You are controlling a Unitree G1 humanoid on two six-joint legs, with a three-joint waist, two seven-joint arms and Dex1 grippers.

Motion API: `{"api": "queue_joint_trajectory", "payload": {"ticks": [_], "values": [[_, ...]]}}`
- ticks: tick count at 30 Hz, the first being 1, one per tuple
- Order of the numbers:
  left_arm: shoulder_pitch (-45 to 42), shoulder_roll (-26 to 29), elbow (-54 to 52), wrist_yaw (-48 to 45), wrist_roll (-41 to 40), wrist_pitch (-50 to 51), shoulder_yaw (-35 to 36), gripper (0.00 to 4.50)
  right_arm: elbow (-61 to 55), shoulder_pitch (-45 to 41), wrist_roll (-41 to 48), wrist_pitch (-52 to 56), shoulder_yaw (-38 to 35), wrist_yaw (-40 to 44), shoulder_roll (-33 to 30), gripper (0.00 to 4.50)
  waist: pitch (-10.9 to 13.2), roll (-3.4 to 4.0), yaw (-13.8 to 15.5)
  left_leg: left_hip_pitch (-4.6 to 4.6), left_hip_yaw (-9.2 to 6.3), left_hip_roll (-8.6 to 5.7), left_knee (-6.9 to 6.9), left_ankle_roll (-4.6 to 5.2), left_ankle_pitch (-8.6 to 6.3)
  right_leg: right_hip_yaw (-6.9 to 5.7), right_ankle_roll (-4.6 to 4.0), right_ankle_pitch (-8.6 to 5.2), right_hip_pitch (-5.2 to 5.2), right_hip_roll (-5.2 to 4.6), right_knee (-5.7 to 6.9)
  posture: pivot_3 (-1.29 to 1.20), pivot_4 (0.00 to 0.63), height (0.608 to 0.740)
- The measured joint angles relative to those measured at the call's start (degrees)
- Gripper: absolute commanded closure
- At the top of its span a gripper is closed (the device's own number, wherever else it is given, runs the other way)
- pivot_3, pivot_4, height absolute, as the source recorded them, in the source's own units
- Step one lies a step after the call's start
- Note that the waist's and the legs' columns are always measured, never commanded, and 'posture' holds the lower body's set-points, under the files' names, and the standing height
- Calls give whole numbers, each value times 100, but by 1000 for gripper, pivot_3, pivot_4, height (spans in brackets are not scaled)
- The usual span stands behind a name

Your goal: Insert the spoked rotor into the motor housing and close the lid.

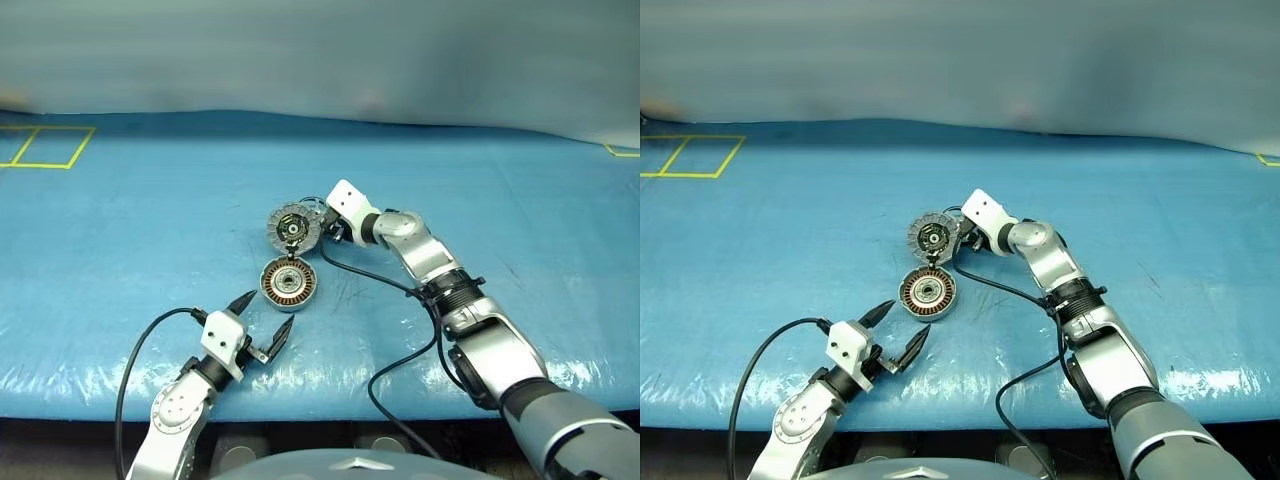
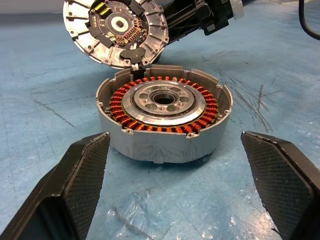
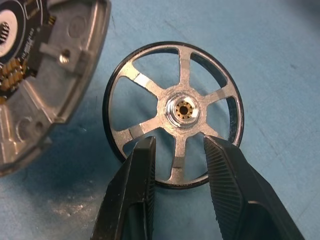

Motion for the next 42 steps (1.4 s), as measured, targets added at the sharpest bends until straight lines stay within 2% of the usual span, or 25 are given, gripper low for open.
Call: {"api": "queue_joint_trajectory", "payload": {"ticks": [9, 12, 15, 22, 30, 37, 40, 42], "values": [[-4, 1, 0, 64, 28, -56, 0, 0, 277, -77, -139, 29, -108, 46, 92, 2910, -3, 5, -14, 17, 0, 0, 1, 0, 0, 1, 7, -6, 15, 1, 3, 0, 150, 740], [-32, 1, 0, 62, 29, -57, -2, 0, 216, 9, -207, 30, -104, 60, 115, 3548, -6, 4, -16, 25, 0, 1, 2, 0, 0, 1, 8, -6, 21, 1, 3, 0, 150, 740], [-55, 1, 0, 58, 29, -56, -12, 0, 56, 206, -237, 122, -85, 89, 172, 4469, -8, 7, -25, 26, 1, 1, 4, 1, 1, 2, 9, -6, 21, 1, 5, 0, 150, 740], [-89, -7, 0, 53, 28, -56, -50, 0, -414, 488, -270, 349, -141, 4, 250, 4469, -13, 11, -32, 28, 1, 2, 2, 1, 1, 3, 8, -7, 20, 2, 8, 0, 150, 740], [-76, -19, -6, 48, 25, -38, -60, 0, -1890, 1298, -366, 1345, -458, -912, 325, 4469, -12, 11, 36, 15, 0, -1, 2, 1, 1, 5, 7, -8, 12, 2, 6, 0, 150, 740], [-148, -13, -1, -76, -22, -19, -108, 0, -3937, 2136, -752, 3141, -881, -1484, -280, 4469, -6, 19, 91, -1, 1, 0, 0, 0, 1, 6, 6, -8, -9, 2, 4, 0, 150, 740], [-286, -4, 2, -166, -44, -8, -152, 0, -4934, 2396, -774, 3861, -727, -1133, -852, 4469, -5, 20, 85, -3, 1, 0, 0, 1, 1, 6, 6, -9, -9, 2, 1, 0, 150, 740], [-343, 26, 6, -210, -65, 38, -154, 0, -5750, 2584, -647, 4300, -369, -555, -1585, 4469, -4, 20, 86, -6, 1, 0, 0, 1, 0, 6, 5, -10, -10, 1, -2, 0, 150, 740]]}}
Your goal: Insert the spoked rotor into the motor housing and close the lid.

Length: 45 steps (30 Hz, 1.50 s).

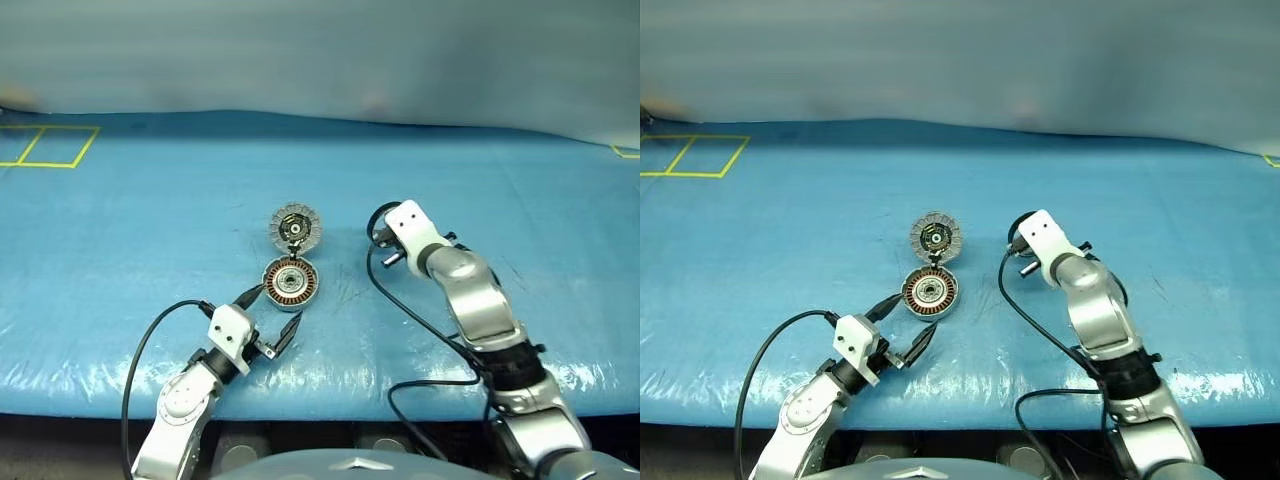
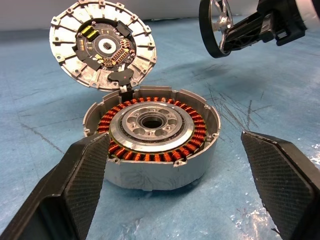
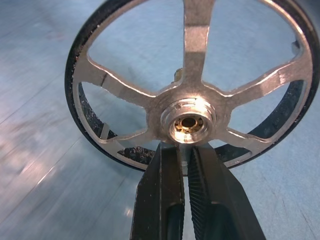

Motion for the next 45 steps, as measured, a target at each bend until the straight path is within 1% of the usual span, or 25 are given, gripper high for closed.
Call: {"api": "queue_joint_trajectory", "payload": {"ticks": [3, 4, 7, 10, 12, 16, 20, 23, 27, 38, 45], "values": [[-83, 38, 17, -34, -1, 22, 6, 0, -739, 58, 317, 404, 266, 586, -503, 4469, 3, -3, -27, 0, 0, 1, 0, 0, 0, 0, 1, -1, -2, 0, -1, 0, 150, 740], [-111, 39, 24, -44, -2, 22, 7, 0, -966, 47, 483, 564, 295, 768, -577, 4469, 4, -6, -34, 1, 0, 1, 2, 0, 0, -1, 1, -1, 0, 0, -1, 0, 150, 740], [-133, 64, 100, -91, 0, 19, 12, 0, -1552, -268, 1038, 1041, 423, 1239, -652, 4469, 6, -8, -68, 0, 0, 1, 9, 0, 0, -1, 3, 0, 1, 0, 0, 0, 150, 740], [-131, 67, 134, -99, 1, 8, 20, 0, -1765, -793, 1355, 1238, 634, 1352, -591, 4469, 8, -13, -64, 0, 0, 1, 13, 0, 0, -1, 3, 0, 0, 0, 0, 0, 150, 740], [-129, 59, 137, -94, 1, -4, 32, 0, -1742, -1036, 1455, 1240, 871, 1346, -454, 4469, 8, -14, -63, -1, 0, 1, 10, 0, 0, -2, 3, 0, 0, 0, -1, 0, 150, 740], [-66, 16, 161, -49, 7, -116, 86, 0, -1446, -1543, 1573, 1160, 1808, 1350, -250, 4469, 8, -14, -60, -7, -1, 1, 2, 0, 0, -2, 1, 1, -5, 0, -1, 0, 150, 740], [82, -69, 186, 84, 58, -242, 117, 0, -1022, -1932, 1524, 741, 2410, 1348, -53, 4469, 8, -14, -64, -13, -2, 0, 2, 0, 0, -3, 1, 1, -11, 0, -2, 0, 150, 740], [208, -126, 186, 196, 74, -342, 147, 0, -752, -2046, 1507, 486, 2676, 1365, 15, 4469, 8, -14, -60, -15, -3, 0, 5, 0, 0, -4, 1, 1, -10, 0, -2, 0, 150, 740], [444, -161, 187, 283, 117, -452, 154, 0, -364, -2183, 1368, 179, 2844, 1404, 69, 4469, 8, -14, -60, -15, -4, 1, 5, 0, 0, -5, 2, 1, -13, 0, 0, 0, 150, 740], [415, -216, 187, 322, 129, -483, 118, 0, 193, -2342, 1055, -265, 3002, 1541, 110, 4469, 8, -14, -65, -16, -4, 1, 4, 0, 0, -5, 1, 1, -13, 0, 0, 0, 150, 740], [414, -240, 187, 387, 131, -484, 106, 0, 286, -2395, 818, -423, 3049, 1717, 65, 4469, 8, -14, -68, -16, -4, 1, 5, 0, 0, -5, 2, 1, -14, 0, 0, 0, 150, 740]]}}
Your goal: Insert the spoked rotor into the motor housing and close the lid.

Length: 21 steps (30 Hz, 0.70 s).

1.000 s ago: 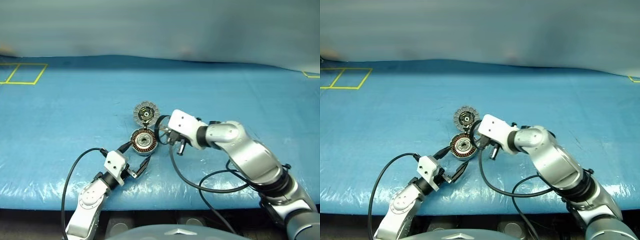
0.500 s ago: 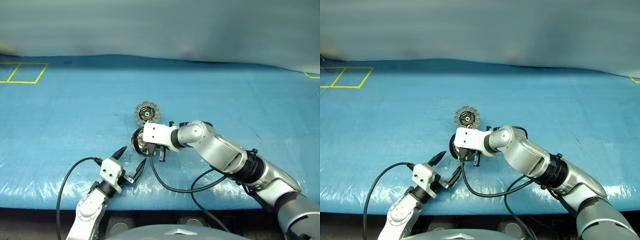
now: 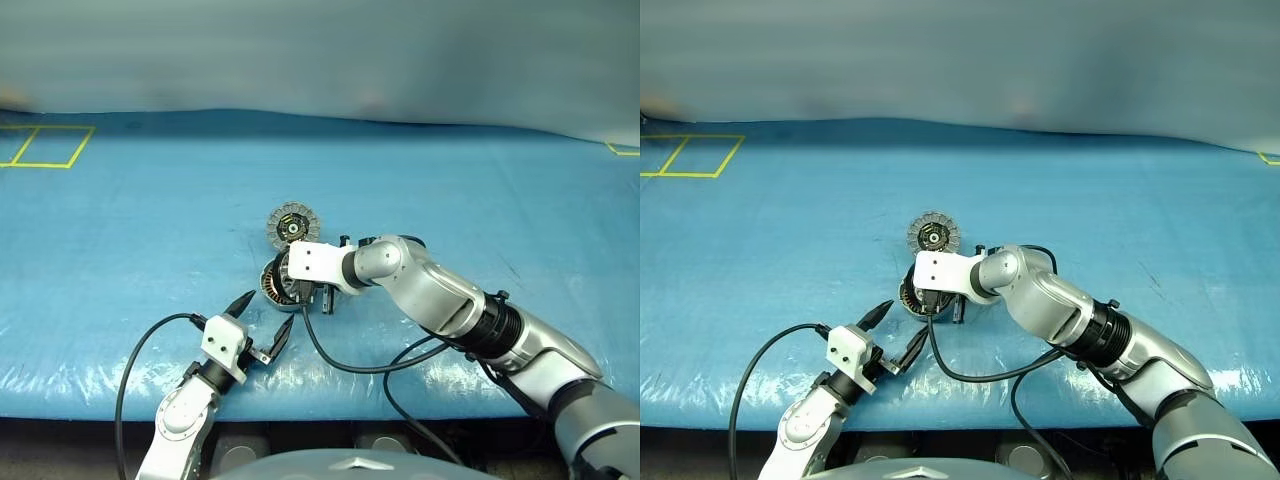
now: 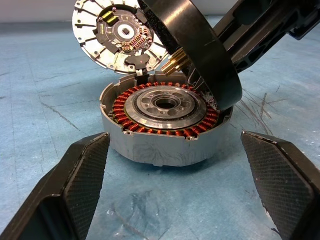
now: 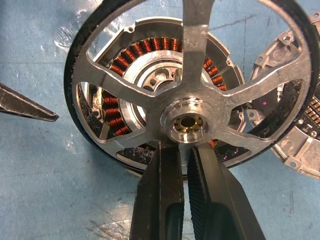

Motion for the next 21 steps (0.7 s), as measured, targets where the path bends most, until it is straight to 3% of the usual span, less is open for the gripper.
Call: {"api": "queue_joint_trajectory", "payload": {"ticks": [21], "values": [[-36, 17, 0, 24, 4, 1, 6, 0, 98, -2, -439, -109, 4, 248, 2, 4469, -1, 1, 0, 1, 0, 0, 2, 0, 0, 0, 1, 0, 1, 0, 1, 0, 150, 740]]}}
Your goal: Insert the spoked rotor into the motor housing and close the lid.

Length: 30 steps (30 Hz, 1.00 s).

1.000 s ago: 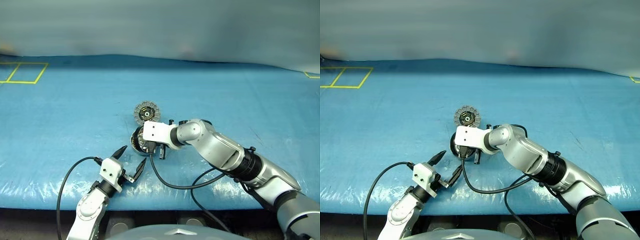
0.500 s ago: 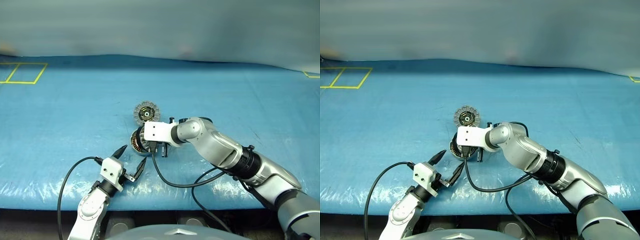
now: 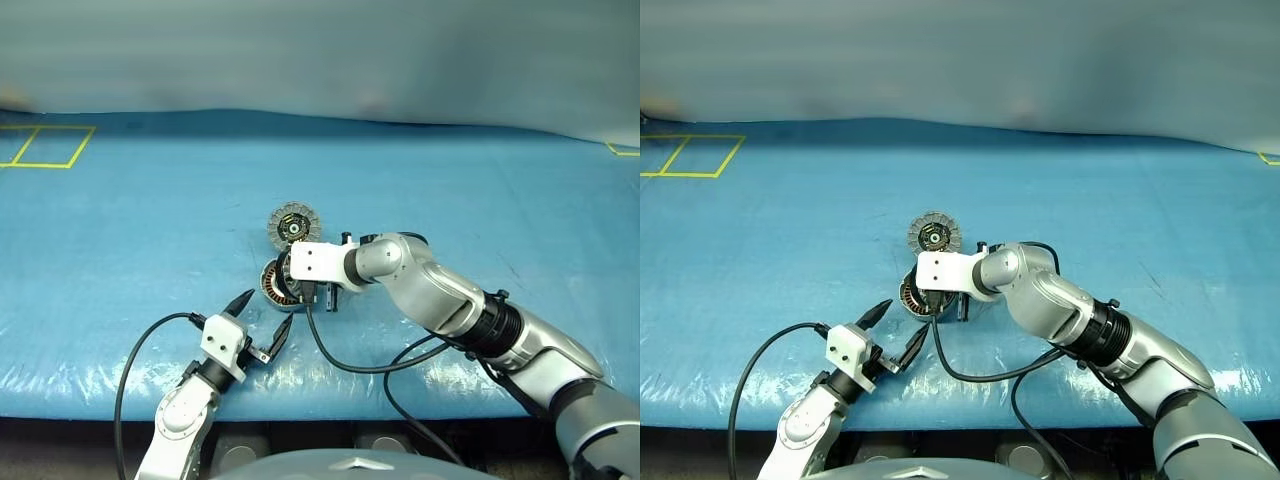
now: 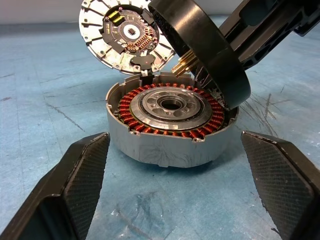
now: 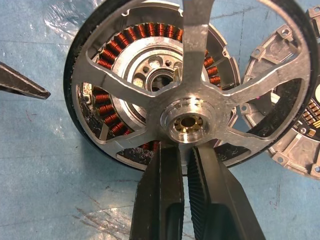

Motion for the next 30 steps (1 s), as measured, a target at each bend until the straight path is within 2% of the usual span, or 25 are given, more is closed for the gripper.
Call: {"api": "queue_joint_trajectory", "payload": {"ticks": [5, 8, 11, 26, 30], "values": [[1, -1, 0, 1, 18, 0, -1, 0, 77, 0, -117, -70, -1, -4, 35, 4469, 0, 0, -2, 1, 0, 0, 4, 0, 0, 0, 1, 0, 2, 0, 2, 0, 150, 740], [4, -1, 0, 0, 20, 1, -2, 0, 117, 3, -160, -120, -9, -8, 73, 3698, 0, 0, -5, 1, 0, 0, 5, 0, 0, 0, 1, 1, 2, 0, 3, 0, 150, 740], [5, -2, 0, -2, 20, 5, -5, 0, 127, 3, -183, -133, -52, -9, 118, 2708, 0, 0, -1, 1, 0, 0, 5, 0, 0, 0, 1, 1, 2, 0, 3, 0, 150, 740], [-31, -4, 0, -16, 18, 36, -36, 0, 57, 90, -159, 14, -191, 88, 111, 2708, 0, 0, 1, 1, 0, 0, 3, 0, 0, 0, 1, 1, 1, 0, 3, 0, 150, 740], [-25, 0, -1, -20, 16, 42, -40, 0, -90, 232, -67, 123, -584, -138, 436, 2708, 0, 0, -3, 1, 0, 0, 1, 0, 0, 0, 1, 1, 0, 0, 4, 0, 150, 740]]}}
